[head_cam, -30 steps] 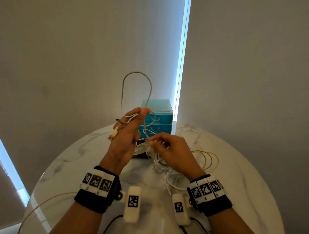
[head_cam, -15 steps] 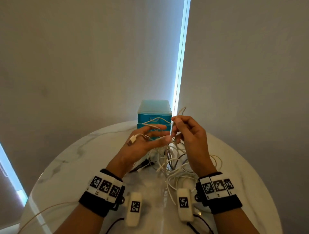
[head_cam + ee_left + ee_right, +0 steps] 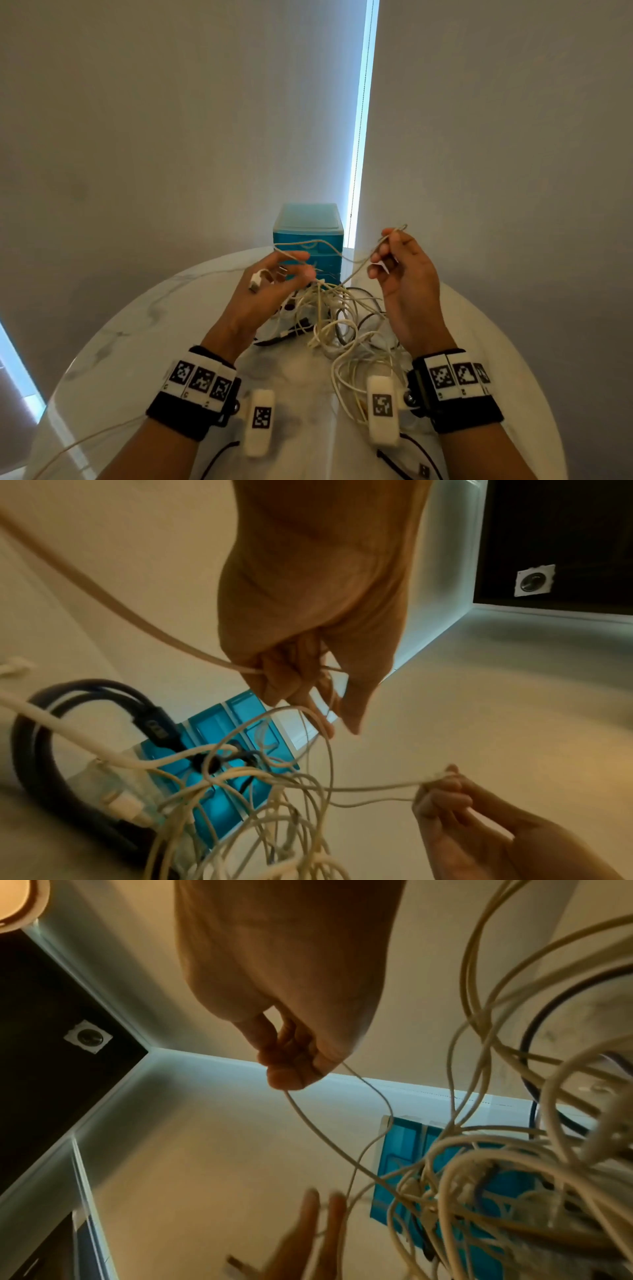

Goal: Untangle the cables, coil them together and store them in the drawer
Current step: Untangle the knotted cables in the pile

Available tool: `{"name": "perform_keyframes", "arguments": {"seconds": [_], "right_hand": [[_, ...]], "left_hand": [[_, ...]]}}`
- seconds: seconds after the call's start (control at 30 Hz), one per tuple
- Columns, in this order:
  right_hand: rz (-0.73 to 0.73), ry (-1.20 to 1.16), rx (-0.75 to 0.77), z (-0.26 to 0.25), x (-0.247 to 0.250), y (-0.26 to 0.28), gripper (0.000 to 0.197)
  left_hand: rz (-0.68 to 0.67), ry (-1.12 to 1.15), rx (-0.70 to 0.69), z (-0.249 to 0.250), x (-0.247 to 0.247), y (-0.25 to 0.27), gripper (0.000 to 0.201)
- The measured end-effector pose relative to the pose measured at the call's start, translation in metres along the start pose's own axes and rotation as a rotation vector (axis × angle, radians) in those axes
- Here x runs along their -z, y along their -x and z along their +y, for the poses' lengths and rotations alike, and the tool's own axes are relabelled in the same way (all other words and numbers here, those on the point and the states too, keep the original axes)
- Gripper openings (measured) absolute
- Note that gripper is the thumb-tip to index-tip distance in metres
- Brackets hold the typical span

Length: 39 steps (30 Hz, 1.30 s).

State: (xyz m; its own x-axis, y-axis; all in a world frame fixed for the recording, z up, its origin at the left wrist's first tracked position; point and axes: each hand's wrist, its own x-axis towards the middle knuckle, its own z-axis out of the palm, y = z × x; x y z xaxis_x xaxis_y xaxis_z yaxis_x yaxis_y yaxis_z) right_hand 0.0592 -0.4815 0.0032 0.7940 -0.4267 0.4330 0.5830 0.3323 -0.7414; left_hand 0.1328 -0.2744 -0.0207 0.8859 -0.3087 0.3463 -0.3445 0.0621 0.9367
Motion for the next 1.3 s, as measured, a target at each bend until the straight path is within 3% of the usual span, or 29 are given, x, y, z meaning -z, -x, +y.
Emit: {"name": "perform_keyframes", "arguments": {"seconds": [0.17,0.37,0.43,0.53,0.67,0.77,0.9,1.17,1.23,1.3], "right_hand": [[-0.151,0.032,-0.023,0.007,-0.010,0.006,0.023],[-0.182,0.025,-0.043,0.013,-0.010,0.004,0.024],[-0.164,0.055,-0.062,0.015,-0.008,0.005,0.023],[-0.186,0.332,-0.174,0.033,-0.003,0.010,0.023],[-0.358,0.754,-0.283,0.067,0.005,0.016,0.018],[-0.386,0.831,-0.244,0.066,0.007,0.015,0.024],[-0.565,0.955,-0.143,0.059,0.003,0.019,0.040],[-0.738,1.034,-0.088,0.050,-0.006,0.024,0.019],[-0.692,1.053,0.000,0.047,-0.004,0.022,0.019],[-0.478,0.894,0.055,0.039,-0.004,0.019,0.028]], "left_hand": [[-0.208,-0.074,-0.093,0.007,-0.014,0.004,0.044],[-0.099,-0.211,-0.168,0.002,-0.018,0.005,0.028],[-0.008,-0.160,-0.184,0.001,-0.013,0.003,0.023],[0.131,0.082,-0.175,0.004,-0.002,0.000,0.016],[0.299,0.312,-0.063,0.005,0.016,-0.007,0.020],[0.300,0.337,-0.049,0.005,0.032,-0.012,0.020],[0.278,0.325,0.014,0.000,0.030,-0.012,0.027],[0.186,0.114,-0.017,-0.003,0.030,-0.007,0.031],[0.142,0.072,-0.015,-0.003,0.029,-0.006,0.033],[0.091,0.012,-0.015,-0.001,0.024,-0.005,0.033]]}}
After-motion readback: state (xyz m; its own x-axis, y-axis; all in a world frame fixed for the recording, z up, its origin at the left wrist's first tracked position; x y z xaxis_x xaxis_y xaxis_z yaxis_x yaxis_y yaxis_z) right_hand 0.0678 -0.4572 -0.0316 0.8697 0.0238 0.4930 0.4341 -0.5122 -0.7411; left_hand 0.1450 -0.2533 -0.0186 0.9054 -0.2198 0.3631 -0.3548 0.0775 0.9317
